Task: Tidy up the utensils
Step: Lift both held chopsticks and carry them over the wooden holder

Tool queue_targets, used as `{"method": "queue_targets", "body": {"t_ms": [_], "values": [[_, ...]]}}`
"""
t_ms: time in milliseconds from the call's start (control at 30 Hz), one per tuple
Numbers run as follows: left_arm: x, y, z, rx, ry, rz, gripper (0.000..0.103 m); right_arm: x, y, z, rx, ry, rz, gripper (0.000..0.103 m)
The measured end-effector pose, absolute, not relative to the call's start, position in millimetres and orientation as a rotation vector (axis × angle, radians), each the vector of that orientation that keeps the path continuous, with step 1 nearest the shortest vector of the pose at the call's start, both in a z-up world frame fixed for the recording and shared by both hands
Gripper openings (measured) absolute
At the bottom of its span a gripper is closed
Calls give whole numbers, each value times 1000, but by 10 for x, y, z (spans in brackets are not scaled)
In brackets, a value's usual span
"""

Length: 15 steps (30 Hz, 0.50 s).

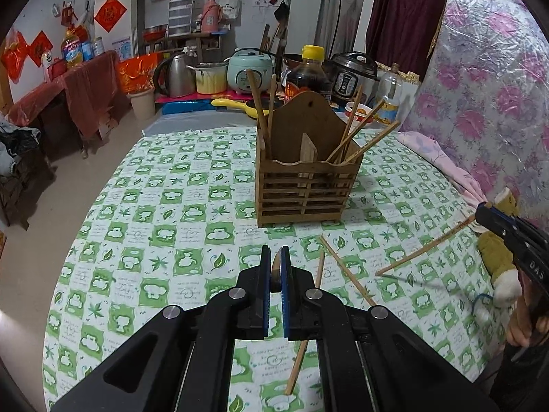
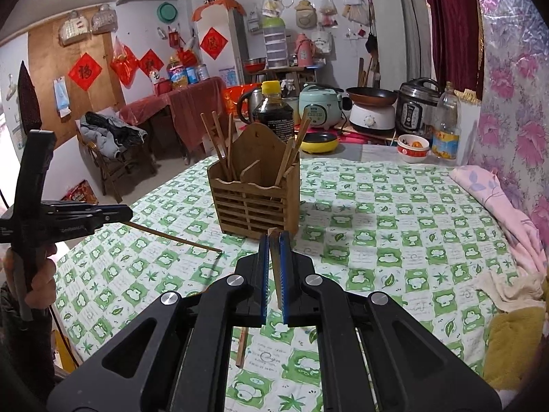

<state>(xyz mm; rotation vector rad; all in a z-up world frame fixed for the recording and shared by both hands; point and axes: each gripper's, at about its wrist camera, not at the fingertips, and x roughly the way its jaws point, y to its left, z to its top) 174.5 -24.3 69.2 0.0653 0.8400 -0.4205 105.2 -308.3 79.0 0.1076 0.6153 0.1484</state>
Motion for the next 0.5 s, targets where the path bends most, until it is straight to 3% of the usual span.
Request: {"method": "queue_targets", "body": {"t_ms": [500], "values": [[2151,-479,1731,14,674,-465,6,1384,-2956,1578,125,438,212,6]]}}
